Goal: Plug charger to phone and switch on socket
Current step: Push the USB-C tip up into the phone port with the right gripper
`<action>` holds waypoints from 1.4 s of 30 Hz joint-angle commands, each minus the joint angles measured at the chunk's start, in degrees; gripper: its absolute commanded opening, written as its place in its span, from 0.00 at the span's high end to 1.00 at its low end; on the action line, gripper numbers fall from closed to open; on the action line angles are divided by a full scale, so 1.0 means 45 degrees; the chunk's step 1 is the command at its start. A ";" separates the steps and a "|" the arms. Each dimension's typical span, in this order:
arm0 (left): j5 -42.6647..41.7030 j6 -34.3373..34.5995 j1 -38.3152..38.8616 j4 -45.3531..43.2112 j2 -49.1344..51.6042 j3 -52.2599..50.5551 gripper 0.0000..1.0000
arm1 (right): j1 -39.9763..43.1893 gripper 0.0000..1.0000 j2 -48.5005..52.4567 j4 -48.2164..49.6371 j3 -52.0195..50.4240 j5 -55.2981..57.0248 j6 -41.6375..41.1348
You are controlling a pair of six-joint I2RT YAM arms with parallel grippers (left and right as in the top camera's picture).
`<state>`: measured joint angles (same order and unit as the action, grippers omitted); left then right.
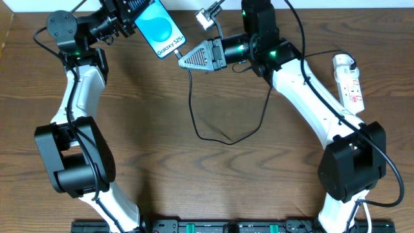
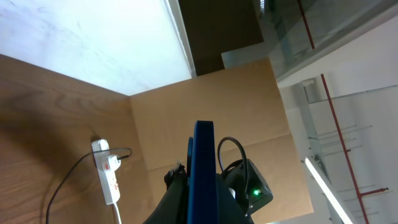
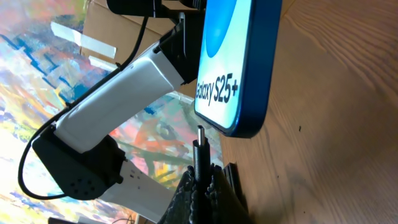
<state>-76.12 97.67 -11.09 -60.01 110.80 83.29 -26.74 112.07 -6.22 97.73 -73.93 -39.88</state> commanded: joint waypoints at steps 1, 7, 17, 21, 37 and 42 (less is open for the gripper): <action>0.0345 0.0131 0.0053 -0.0107 -0.0141 0.0272 0.93 | -0.0180 0.99 -0.0243 -0.0005 0.0010 -0.0219 0.0209; 0.0350 0.0272 0.0151 -0.0107 -0.0141 0.0272 0.93 | -0.0185 0.99 -0.0243 -0.0005 0.0010 -0.0034 0.0209; 0.0355 0.0559 0.0151 -0.0112 -0.0141 0.0272 0.93 | -0.0165 0.99 -0.0243 -0.0005 0.0010 0.0068 0.0209; 0.0374 0.0563 0.0146 -0.0107 -0.0141 0.0272 0.93 | -0.0160 0.99 -0.0243 -0.0010 0.0010 0.0063 0.0204; 0.0053 0.0733 0.0151 -0.0112 -0.0141 0.0272 0.93 | -0.0126 0.99 -0.0243 0.0000 0.0010 0.0068 0.0209; 0.0010 0.0544 0.0151 -0.0117 -0.0141 0.0272 0.93 | -0.0126 0.99 -0.0243 0.0005 0.0010 0.0068 0.0209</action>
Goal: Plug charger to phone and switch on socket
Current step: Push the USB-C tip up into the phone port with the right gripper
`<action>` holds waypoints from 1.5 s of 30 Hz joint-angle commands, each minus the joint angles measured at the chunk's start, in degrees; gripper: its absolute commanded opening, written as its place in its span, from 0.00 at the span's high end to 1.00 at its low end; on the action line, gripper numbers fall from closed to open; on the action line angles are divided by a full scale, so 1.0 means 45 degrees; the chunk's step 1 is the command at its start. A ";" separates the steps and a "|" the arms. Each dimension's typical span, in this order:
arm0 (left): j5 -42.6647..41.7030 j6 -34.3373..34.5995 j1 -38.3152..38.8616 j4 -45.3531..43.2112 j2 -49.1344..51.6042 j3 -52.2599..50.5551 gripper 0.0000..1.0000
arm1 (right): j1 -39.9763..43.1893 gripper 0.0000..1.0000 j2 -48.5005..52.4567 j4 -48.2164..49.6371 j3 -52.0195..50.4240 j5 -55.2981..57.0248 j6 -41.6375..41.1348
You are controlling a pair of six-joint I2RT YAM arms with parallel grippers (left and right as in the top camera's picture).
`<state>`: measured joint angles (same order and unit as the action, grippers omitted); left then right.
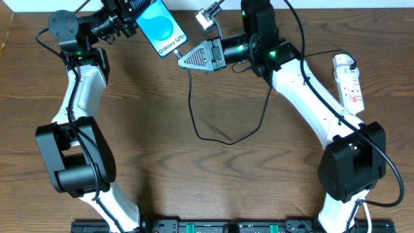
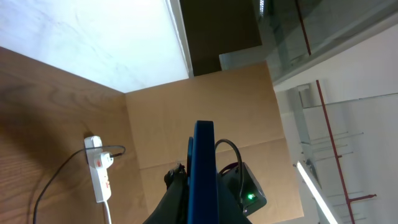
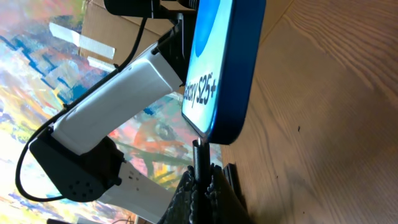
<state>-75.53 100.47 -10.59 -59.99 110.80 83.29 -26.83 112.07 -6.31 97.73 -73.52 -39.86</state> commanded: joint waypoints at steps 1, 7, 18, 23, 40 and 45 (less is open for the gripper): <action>-0.0146 -0.0078 0.0039 -0.0117 -0.0141 0.0272 0.93 | -0.0107 0.99 -0.0243 0.0024 0.0010 -0.0024 0.0199; -0.0408 -0.0083 0.0039 -0.0121 -0.0141 0.0272 0.93 | -0.0107 0.99 -0.0243 0.0029 0.0010 0.0151 0.0199; -0.0578 -0.0491 0.0155 -0.0121 -0.0141 0.0272 0.93 | -0.0107 0.99 -0.0243 0.0034 0.0010 0.0321 0.0199; -0.0583 -0.0607 0.0325 -0.0121 -0.0141 0.0272 0.93 | -0.0107 0.99 -0.0243 0.0029 0.0010 0.0369 0.0199; -0.1535 -0.1239 0.0350 -0.0223 -0.0141 0.0272 0.93 | -0.0049 0.99 -0.0243 0.0238 0.0010 0.0738 0.0005; -0.1613 -0.1273 0.0525 -0.0219 -0.0141 0.0272 0.93 | -0.0049 0.99 -0.0243 0.0325 0.0010 0.0806 0.0000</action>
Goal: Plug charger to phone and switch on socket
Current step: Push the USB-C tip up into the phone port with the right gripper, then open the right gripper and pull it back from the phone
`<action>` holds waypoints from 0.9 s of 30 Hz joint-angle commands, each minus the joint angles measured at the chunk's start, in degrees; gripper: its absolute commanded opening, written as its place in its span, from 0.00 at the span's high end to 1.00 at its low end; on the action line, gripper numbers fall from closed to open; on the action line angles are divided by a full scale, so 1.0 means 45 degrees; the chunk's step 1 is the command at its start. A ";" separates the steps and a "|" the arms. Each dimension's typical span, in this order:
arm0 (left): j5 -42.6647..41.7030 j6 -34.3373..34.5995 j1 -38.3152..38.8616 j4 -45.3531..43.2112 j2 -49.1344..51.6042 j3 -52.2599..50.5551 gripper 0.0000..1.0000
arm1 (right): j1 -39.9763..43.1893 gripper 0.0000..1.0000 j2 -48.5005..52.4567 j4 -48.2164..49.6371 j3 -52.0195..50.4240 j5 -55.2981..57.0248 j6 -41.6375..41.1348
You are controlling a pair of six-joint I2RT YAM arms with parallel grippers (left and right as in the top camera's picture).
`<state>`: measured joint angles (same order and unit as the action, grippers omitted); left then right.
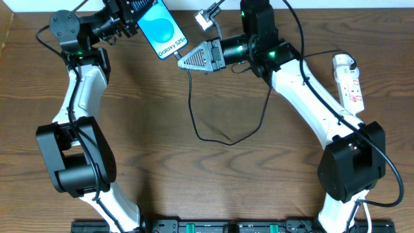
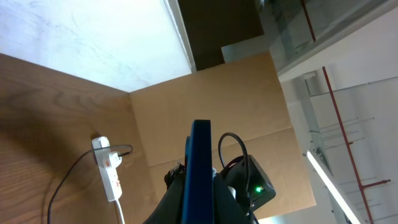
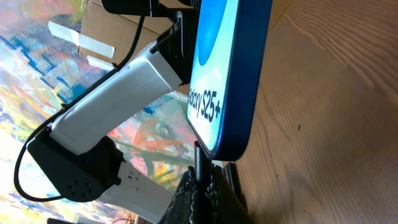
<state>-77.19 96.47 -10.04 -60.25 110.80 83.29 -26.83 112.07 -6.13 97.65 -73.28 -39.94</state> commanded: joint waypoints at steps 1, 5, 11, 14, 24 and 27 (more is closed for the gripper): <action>-0.1273 -0.0384 0.0481 -0.0160 -0.0141 0.0272 0.93 | -0.0049 0.99 -0.0243 0.0277 0.0029 0.0787 0.0019; -0.1321 -0.0384 0.0753 -0.0160 -0.0141 0.0272 0.93 | -0.0049 0.99 -0.0243 0.0437 0.0029 0.0937 -0.0160; -0.1302 -0.0389 0.0976 -0.0160 -0.0141 0.0272 0.93 | -0.0049 0.99 -0.0243 0.0680 0.0029 0.1229 -0.0554; -0.1273 -0.0389 0.0976 -0.0160 -0.0141 0.0272 0.93 | -0.0049 0.99 -0.0243 0.0714 0.0029 0.1520 -0.0865; -0.1224 -0.1015 0.0967 -0.0155 -0.0141 0.0272 0.93 | -0.0049 0.99 -0.0243 0.0709 0.0029 0.2191 -0.1564; -0.0986 -0.1005 0.0967 -0.0155 -0.0141 0.0272 0.92 | -0.0049 0.99 -0.0243 0.0767 0.0029 0.2516 -0.1753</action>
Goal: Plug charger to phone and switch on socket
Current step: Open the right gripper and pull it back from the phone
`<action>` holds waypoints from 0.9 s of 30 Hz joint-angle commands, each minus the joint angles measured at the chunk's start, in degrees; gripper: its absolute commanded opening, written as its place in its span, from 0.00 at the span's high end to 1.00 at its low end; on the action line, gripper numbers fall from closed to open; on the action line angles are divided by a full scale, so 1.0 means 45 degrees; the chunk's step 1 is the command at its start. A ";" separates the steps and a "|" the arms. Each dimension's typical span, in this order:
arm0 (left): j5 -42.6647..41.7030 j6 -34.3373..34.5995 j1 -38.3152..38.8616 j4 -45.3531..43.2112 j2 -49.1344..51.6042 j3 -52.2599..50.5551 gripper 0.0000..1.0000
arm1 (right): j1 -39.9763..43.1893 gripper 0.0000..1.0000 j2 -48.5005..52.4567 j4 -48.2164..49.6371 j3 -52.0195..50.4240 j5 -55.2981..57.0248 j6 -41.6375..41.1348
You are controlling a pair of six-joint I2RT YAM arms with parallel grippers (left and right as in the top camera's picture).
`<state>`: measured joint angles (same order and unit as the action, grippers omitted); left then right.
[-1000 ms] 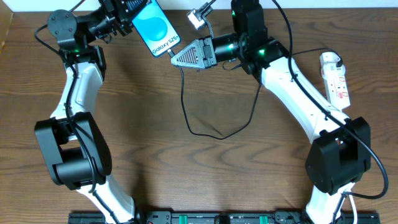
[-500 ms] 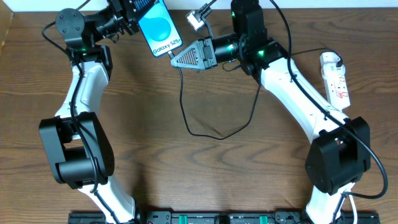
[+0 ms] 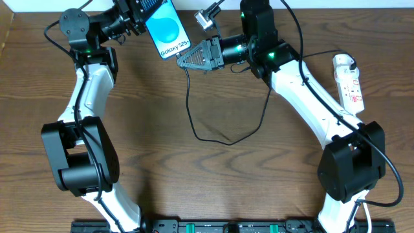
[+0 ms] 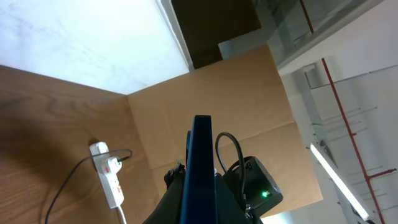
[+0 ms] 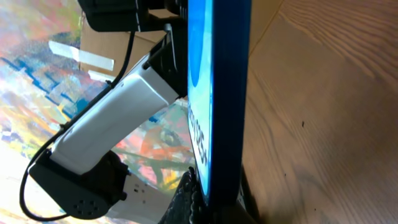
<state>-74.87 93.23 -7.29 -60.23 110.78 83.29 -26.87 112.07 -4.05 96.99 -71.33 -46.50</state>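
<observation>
A blue phone [image 3: 167, 28] with a lit screen is held in the air at the back of the table, my left gripper [image 3: 143, 13] shut on its upper end. In the left wrist view the phone [image 4: 202, 152] shows edge-on between the fingers. My right gripper [image 3: 182, 61] is shut on the charger plug and meets the phone's lower end. In the right wrist view the phone [image 5: 217, 93] covers the plug, so whether it is seated cannot be told. The black cable [image 3: 189, 110] hangs down onto the table.
A white power strip [image 3: 347, 81] lies at the right edge of the wooden table [image 3: 162, 181], with a plug in it. It also shows in the left wrist view as the power strip [image 4: 107, 177]. The cable loops over mid-table.
The left arm and the phone have shifted right, toward the right gripper. The phone's lower end now hides the plug tip, which then showed just under it.
At first the plug tip stood a short way below the phone's lower edge, both held in the air. The gap then shrank until the tip touched the edge. Now the phone sits over the plug, edge-on to the right wrist camera.
</observation>
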 commanded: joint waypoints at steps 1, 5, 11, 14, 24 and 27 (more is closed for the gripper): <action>-0.1486 -0.0282 0.0355 -0.0160 -0.0136 0.0272 0.93 | -0.0039 0.99 -0.0243 0.0432 0.0175 0.2089 -0.0301; -0.1501 -0.0282 0.0355 -0.0160 -0.0136 0.0272 0.93 | -0.0039 0.99 -0.0243 0.0787 0.0175 0.2132 -0.0335; -0.1506 -0.0223 0.0355 -0.0151 -0.0136 0.0272 0.93 | -0.0039 0.99 -0.0243 0.0748 0.0175 0.1943 -0.0233; -0.1496 -0.0228 0.0350 -0.0058 -0.0136 0.0272 0.93 | -0.0044 0.95 -0.0243 0.0559 0.0175 0.1603 -0.0015; -0.1486 -0.0233 0.0097 -0.0058 -0.0136 0.0272 0.93 | -0.0044 0.75 -0.0243 -0.1141 0.0175 0.1161 0.0976; -0.1506 -0.0238 -0.0024 -0.0058 -0.0136 0.0272 0.93 | 0.0005 0.69 -0.0243 -0.1137 0.0175 0.1005 0.1180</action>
<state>-80.73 91.59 -6.46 -59.99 110.80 83.29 -26.83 112.05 -9.06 97.06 -67.24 -43.53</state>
